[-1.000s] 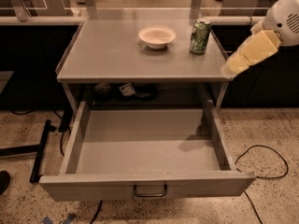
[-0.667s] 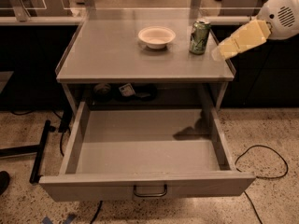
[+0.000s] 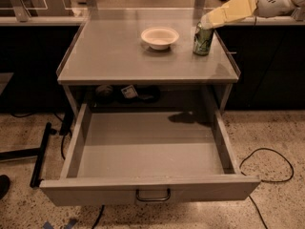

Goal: Place green can into top drawer

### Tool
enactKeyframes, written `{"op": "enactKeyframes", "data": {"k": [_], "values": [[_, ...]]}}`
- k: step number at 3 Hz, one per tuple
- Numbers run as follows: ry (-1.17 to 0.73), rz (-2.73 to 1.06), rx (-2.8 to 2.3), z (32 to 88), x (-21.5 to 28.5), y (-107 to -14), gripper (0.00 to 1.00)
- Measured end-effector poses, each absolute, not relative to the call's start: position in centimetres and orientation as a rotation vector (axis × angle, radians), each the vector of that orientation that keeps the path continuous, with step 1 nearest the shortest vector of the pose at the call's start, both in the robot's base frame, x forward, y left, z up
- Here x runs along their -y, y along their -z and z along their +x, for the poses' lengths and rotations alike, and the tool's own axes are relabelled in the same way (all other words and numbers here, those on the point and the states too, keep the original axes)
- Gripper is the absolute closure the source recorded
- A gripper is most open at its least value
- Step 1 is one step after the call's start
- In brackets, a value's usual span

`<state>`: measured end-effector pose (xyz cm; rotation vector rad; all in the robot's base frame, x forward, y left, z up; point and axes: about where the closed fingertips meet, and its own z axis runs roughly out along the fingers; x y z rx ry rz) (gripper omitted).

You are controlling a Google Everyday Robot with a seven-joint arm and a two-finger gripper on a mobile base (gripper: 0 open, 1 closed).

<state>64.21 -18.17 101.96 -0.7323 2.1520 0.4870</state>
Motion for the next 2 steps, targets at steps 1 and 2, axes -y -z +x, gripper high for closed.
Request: {"op": "enactKeyframes", "data": {"k": [1,2], "values": [[-0.487,-0.732,-2.152,64.2,18.2,-102.0,0.00],[-0.503,-0.656,-2.127,65.5,18.2,-101.8,0.00]]}}
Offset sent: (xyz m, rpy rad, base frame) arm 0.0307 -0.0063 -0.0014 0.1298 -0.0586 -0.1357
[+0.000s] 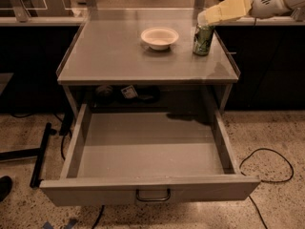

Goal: Place green can into top drawer

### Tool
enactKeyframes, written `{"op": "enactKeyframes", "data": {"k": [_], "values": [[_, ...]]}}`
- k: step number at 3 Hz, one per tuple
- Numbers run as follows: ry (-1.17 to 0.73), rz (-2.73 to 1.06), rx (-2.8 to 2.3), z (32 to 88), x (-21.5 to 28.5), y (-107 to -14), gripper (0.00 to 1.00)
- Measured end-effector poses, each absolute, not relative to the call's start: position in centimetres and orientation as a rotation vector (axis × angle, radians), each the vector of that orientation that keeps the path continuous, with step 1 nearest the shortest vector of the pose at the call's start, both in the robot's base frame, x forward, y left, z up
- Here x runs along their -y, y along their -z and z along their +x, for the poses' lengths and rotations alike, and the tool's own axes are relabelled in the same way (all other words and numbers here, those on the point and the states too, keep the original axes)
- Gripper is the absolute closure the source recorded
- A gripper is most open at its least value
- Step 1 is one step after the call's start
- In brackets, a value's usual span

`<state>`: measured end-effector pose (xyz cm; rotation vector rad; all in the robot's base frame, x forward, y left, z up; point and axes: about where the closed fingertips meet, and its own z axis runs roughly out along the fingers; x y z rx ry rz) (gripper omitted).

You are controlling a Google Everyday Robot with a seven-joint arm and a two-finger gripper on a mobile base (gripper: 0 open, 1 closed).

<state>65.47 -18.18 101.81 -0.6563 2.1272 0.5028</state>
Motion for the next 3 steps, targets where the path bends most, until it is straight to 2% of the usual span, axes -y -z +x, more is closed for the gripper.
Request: {"op": "enactKeyframes", "data": {"k": [3], "values": [[-0.400,-0.322,-2.087,78.1,21.3,-98.3,0.00]]}}
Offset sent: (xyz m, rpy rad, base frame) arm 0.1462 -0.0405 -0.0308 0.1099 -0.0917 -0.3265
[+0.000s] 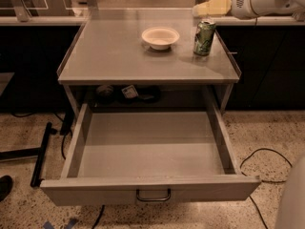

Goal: Place green can into top drawer

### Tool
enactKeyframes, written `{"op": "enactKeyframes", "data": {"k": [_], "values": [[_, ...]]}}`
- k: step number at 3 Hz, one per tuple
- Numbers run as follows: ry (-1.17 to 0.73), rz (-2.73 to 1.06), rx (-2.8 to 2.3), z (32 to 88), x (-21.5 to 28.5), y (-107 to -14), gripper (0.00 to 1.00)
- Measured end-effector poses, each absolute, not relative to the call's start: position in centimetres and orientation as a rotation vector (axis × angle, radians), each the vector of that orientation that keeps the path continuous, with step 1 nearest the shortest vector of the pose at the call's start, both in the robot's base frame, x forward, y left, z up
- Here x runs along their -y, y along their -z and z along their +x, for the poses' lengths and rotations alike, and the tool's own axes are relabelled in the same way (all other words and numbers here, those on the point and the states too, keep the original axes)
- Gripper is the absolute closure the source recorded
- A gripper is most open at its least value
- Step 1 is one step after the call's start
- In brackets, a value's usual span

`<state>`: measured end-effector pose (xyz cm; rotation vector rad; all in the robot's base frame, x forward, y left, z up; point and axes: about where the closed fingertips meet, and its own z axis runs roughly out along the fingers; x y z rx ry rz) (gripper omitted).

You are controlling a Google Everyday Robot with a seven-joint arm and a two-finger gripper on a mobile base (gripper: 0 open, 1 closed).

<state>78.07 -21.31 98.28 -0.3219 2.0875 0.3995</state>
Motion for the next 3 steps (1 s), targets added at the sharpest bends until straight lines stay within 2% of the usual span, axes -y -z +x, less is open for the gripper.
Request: {"op": "enactKeyframes", "data": {"k": [3], "values": [[-0.283,-0.221,-2.166,83.7,21.6,-94.3,0.00]]}}
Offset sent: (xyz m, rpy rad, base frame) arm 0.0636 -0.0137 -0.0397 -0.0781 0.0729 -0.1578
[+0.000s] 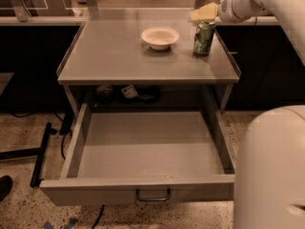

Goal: Place green can into top drawer

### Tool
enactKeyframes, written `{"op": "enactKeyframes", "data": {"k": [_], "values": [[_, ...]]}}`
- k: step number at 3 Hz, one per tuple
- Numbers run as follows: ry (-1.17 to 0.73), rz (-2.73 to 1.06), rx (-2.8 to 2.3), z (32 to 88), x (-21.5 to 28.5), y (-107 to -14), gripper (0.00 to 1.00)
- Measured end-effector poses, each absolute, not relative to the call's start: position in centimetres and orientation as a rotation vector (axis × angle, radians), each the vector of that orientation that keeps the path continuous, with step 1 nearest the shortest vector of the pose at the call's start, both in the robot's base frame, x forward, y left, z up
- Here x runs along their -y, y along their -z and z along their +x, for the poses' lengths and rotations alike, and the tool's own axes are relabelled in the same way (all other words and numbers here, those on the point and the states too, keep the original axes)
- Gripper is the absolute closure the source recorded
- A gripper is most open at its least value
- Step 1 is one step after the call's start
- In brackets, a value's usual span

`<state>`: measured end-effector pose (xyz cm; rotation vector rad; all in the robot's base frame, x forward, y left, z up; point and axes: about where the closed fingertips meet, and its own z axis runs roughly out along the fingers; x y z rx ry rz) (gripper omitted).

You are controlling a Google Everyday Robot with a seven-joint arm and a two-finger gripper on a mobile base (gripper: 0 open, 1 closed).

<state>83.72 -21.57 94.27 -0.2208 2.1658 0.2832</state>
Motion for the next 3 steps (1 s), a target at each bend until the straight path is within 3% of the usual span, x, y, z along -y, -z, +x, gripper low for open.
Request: {"op": "enactKeyframes", "data": {"k": [3], "values": [[-0.266,-0.202,-2.260,86.8,19.4,-91.4,0.00]]}}
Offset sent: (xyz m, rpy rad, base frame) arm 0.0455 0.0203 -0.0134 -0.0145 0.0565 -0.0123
